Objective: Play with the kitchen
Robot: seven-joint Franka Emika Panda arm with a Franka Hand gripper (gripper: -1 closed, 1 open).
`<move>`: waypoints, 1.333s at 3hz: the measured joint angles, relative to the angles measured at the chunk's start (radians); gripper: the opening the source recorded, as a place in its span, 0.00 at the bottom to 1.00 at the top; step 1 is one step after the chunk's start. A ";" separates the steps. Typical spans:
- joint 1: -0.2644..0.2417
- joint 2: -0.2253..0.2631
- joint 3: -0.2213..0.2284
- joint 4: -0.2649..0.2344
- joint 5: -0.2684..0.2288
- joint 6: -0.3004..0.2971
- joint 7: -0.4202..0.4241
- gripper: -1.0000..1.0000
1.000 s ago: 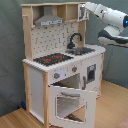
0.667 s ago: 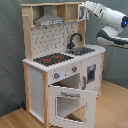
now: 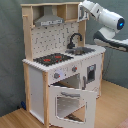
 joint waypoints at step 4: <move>-0.221 -0.139 0.094 0.159 0.000 -0.081 0.448 1.00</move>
